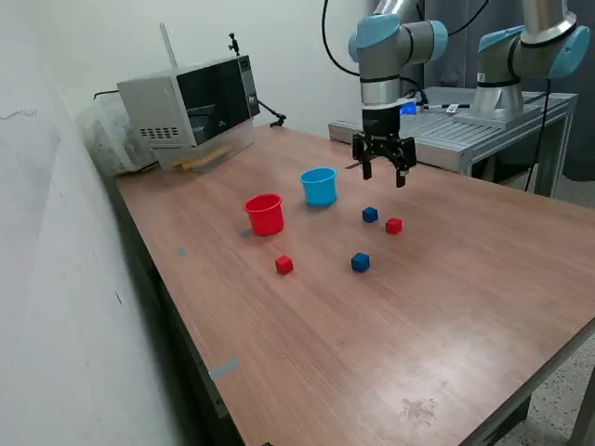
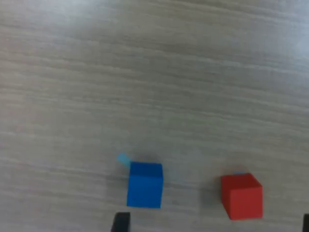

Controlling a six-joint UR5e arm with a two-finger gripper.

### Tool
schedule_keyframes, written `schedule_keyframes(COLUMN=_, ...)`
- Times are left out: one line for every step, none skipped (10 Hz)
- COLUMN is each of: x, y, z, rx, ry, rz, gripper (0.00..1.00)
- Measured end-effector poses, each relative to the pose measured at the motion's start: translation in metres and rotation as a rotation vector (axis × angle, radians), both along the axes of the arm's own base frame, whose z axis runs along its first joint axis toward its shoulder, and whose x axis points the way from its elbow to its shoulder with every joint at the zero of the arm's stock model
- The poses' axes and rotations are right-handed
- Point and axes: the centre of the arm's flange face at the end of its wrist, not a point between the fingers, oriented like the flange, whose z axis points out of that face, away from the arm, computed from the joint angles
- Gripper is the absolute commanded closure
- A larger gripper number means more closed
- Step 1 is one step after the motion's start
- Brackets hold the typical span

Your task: Place red objects in the red bin, and blue objects in the blue bin.

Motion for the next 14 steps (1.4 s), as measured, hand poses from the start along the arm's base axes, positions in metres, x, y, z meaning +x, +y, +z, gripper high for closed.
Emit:
schedule_keyframes(x=-0.002, y=0.001, z=-0.008, rx=0.000, ry=-0.004, rz=-0.004, gripper=0.00)
schedule_keyframes(x=-0.003, y=0.001, z=-0.016, rx=0.000, ry=-0.007, rz=-0.006, gripper=0.00)
schedule_keyframes(x=-0.005, y=0.003, z=-0.023, rx=0.000, ry=-0.011, rz=-0.010, gripper=0.00)
schedule_keyframes(x=-0.007, y=0.007, z=-0.031, rx=0.000, ry=-0.016, rz=-0.017, gripper=0.00)
schedule_keyframes(x=-0.009, y=0.012, z=-0.040, rx=0.000, ry=-0.023, rz=-0.027, gripper=0.00)
schedule_keyframes(x=-0.011, y=0.018, z=-0.047, rx=0.000, ry=-0.029, rz=-0.036, gripper=0.00)
schedule_keyframes(x=-0.013, y=0.023, z=-0.054, rx=0.000, ry=-0.031, rz=-0.044, gripper=0.00)
schedule_keyframes(x=-0.016, y=0.026, z=-0.058, rx=-0.001, ry=-0.032, rz=-0.050, gripper=0.00)
schedule_keyframes(x=-0.018, y=0.029, z=-0.062, rx=-0.001, ry=-0.032, rz=-0.054, gripper=0.00)
schedule_keyframes(x=-0.020, y=0.031, z=-0.065, rx=-0.001, ry=-0.030, rz=-0.057, gripper=1.00)
schedule_keyframes(x=-0.022, y=0.032, z=-0.066, rx=-0.001, ry=-0.027, rz=-0.058, gripper=1.00)
schedule_keyframes(x=-0.023, y=0.032, z=-0.067, rx=-0.001, ry=-0.023, rz=-0.059, gripper=1.00)
schedule_keyframes(x=-0.025, y=0.033, z=-0.067, rx=-0.001, ry=-0.020, rz=-0.059, gripper=1.00)
schedule_keyframes(x=-0.026, y=0.033, z=-0.067, rx=-0.001, ry=-0.017, rz=-0.059, gripper=1.00)
